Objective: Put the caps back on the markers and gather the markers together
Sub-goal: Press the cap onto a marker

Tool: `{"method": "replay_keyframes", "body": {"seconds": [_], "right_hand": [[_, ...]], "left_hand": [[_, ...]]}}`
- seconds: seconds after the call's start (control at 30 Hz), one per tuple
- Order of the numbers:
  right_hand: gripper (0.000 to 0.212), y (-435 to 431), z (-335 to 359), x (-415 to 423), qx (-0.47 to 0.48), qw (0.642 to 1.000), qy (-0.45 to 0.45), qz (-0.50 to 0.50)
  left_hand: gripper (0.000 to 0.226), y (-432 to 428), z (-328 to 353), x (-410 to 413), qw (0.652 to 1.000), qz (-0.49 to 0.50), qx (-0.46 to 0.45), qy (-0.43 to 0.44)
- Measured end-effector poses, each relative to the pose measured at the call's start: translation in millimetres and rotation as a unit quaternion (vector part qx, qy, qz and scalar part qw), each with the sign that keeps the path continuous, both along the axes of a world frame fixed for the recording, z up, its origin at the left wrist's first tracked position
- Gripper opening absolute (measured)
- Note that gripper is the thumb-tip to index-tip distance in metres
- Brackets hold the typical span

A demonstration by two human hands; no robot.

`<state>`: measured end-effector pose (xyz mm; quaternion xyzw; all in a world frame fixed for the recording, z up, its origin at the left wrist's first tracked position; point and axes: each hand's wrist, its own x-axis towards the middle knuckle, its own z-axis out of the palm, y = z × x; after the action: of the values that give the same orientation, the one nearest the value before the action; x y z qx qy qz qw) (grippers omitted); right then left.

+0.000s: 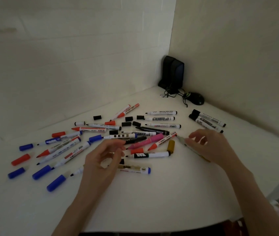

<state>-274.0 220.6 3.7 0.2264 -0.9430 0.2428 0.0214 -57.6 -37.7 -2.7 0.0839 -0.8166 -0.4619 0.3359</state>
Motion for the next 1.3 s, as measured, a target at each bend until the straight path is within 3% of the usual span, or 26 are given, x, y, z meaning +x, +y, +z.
{"method": "replay_keyframes", "body": {"seconds": [0.17, 0.27, 0.37, 0.57, 0.7, 0.83, 1.0, 1.17, 1.3], "right_hand": [[0.019, 3.2, -8.5, 12.7, 0.056, 0.998, -0.028, -0.025], [0.017, 5.0, -7.7, 17.9, -0.022, 0.997, -0.057, -0.039], [0.014, -5.8, -6.7, 24.3, -0.094, 0.990, -0.095, 0.038], [0.038, -29.8, -11.0, 21.2, -0.048, 0.981, -0.049, 0.180], [0.024, -27.8, -14.1, 12.3, -0.025, 0.982, -0.045, 0.182], [0.029, -25.5, -2.2, 21.8, -0.086, 0.981, -0.037, 0.169], [0.029, -58.1, 7.6, 54.3, -0.184, 0.953, -0.032, 0.237], [0.023, -90.2, 0.7, 78.6, -0.216, 0.920, -0.056, 0.321], [0.029, -98.6, -6.6, 90.5, -0.234, 0.916, -0.072, 0.318]], "left_hand": [[0.033, -6.9, -1.9, 6.8, 1.000, 0.013, -0.006, -0.002], [0.037, -2.1, -2.8, 8.7, 1.000, 0.007, -0.004, -0.008], [0.039, 2.5, -4.2, 7.5, 1.000, 0.002, -0.007, -0.025], [0.036, 8.2, -4.2, 1.1, 0.999, -0.002, -0.015, -0.033], [0.034, 13.4, -5.7, -1.5, 0.999, -0.014, -0.015, -0.047], [0.036, 15.9, -5.1, -4.4, 0.998, -0.025, -0.018, -0.054], [0.031, 19.1, -1.7, -9.4, 0.998, -0.036, 0.003, -0.054], [0.035, 20.6, 4.3, -8.6, 0.998, -0.042, 0.027, -0.049], [0.033, 13.0, -0.9, -5.9, 0.996, -0.030, 0.081, -0.034]]}}
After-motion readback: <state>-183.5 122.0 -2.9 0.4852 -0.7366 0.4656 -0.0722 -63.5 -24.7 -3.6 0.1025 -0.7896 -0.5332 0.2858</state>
